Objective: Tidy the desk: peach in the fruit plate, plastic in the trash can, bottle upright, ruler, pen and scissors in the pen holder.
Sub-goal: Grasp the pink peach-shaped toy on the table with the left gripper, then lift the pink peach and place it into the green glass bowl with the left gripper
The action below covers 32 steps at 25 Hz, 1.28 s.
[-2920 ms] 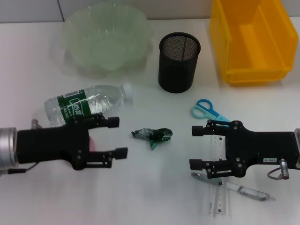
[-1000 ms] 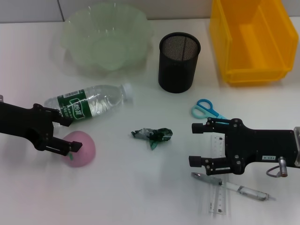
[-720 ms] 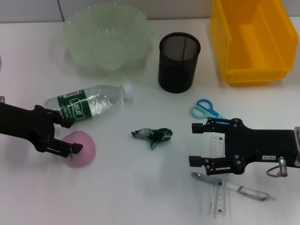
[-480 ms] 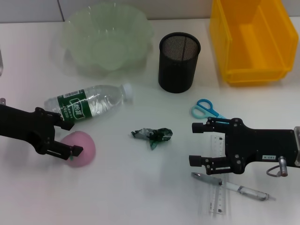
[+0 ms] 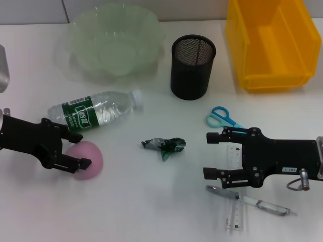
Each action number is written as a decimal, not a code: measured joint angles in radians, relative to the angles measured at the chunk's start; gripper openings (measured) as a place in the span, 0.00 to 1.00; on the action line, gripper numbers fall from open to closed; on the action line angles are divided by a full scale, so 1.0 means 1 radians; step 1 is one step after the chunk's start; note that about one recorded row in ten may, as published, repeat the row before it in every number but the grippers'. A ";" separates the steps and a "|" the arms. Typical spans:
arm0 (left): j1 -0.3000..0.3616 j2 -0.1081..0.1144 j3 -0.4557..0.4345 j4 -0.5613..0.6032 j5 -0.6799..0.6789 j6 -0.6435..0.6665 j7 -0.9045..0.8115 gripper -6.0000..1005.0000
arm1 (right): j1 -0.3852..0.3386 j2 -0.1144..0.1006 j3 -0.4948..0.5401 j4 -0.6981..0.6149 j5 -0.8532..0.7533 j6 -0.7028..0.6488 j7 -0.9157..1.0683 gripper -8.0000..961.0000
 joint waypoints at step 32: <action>-0.006 -0.004 0.063 0.000 -0.007 -0.009 0.012 0.15 | 0.000 0.000 0.000 -0.002 0.000 0.002 0.002 0.85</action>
